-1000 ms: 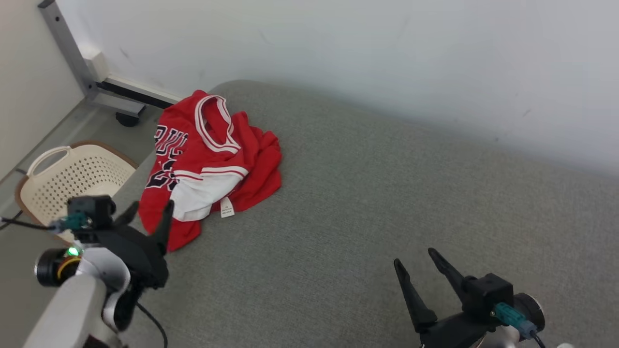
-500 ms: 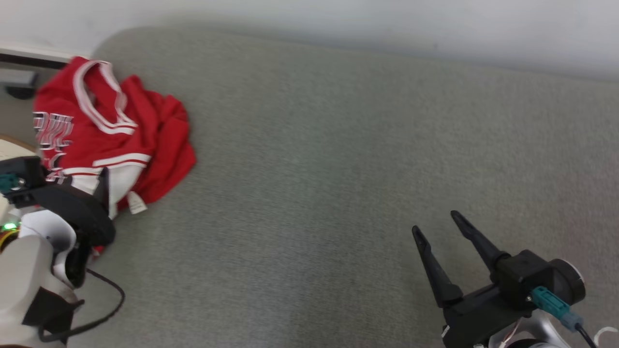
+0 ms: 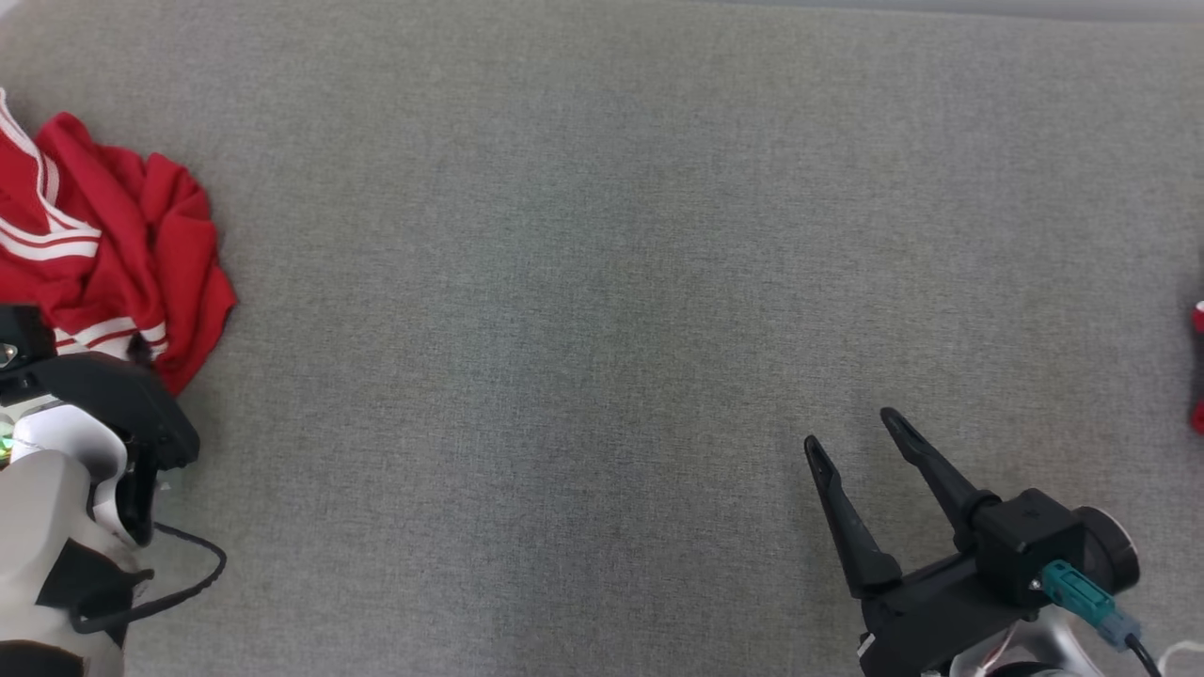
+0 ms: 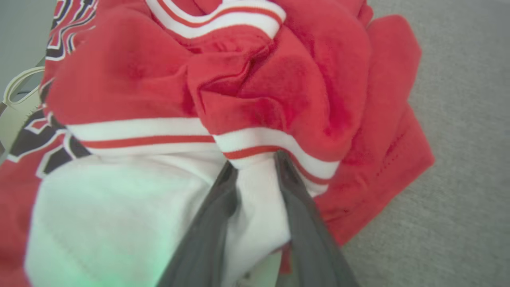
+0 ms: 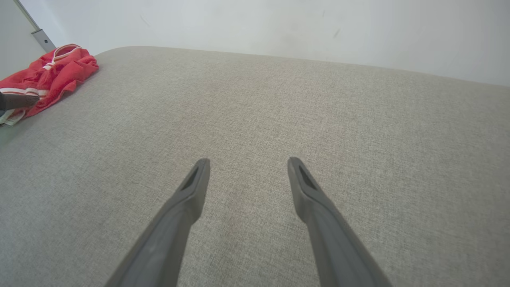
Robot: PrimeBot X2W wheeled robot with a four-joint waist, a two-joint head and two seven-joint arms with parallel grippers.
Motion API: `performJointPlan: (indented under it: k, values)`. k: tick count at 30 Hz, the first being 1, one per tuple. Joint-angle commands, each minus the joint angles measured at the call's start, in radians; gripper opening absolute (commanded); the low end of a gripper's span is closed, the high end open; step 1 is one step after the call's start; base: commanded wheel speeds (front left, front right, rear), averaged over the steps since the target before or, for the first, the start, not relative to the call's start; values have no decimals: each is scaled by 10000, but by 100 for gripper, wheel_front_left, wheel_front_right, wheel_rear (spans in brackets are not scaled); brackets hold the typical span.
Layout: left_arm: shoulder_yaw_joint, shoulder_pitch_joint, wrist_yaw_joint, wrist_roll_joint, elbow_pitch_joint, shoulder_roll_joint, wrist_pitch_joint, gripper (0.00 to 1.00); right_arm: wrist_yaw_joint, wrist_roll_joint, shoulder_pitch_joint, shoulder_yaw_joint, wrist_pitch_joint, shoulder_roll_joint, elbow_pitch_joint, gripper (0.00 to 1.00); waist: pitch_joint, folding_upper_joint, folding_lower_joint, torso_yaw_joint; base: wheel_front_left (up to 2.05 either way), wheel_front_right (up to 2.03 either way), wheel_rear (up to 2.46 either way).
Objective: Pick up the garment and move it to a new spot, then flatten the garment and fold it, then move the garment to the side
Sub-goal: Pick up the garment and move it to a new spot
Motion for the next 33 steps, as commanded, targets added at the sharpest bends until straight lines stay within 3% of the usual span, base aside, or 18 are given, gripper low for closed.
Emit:
performJointPlan:
  k: [1,5,10,16,20,25,33]
  values:
    - [-87,-74,-78,122,132,39,-42,0,-24,105,-153,98,-178,117,204,100,-298,-1,-2,-15,0,0,0]
    - [-165,-234,-165,237,104,394,-274,0,-24,317,-295,288,-575,359,855,100,-994,-1,-2,-13,0,0,0]
    - [-177,-562,79,392,-235,941,-724,0,-24,613,-286,418,-1260,737,1820,100,-2239,-1,-2,-116,0,0,0]
    - [-513,-1210,-524,568,-1356,1537,-255,0,-24,864,-146,181,-1976,1065,2670,100,-3540,-1,-2,-493,0,0,0]
    - [-654,-1530,-777,419,-2288,1476,138,0,-24,981,-85,-41,-2271,1141,2973,100,-3918,-1,-2,-643,0,0,0]
    - [-592,-1760,-825,-52,-3996,909,241,0,-24,1051,-19,-142,-2563,1189,3355,100,-4294,-1,-2,-1067,0,0,0]
    - [-657,-906,-460,-843,-6507,-465,281,0,-24,982,-323,-188,-2596,1195,3396,100,-4471,-1,-2,-2167,0,0,0]
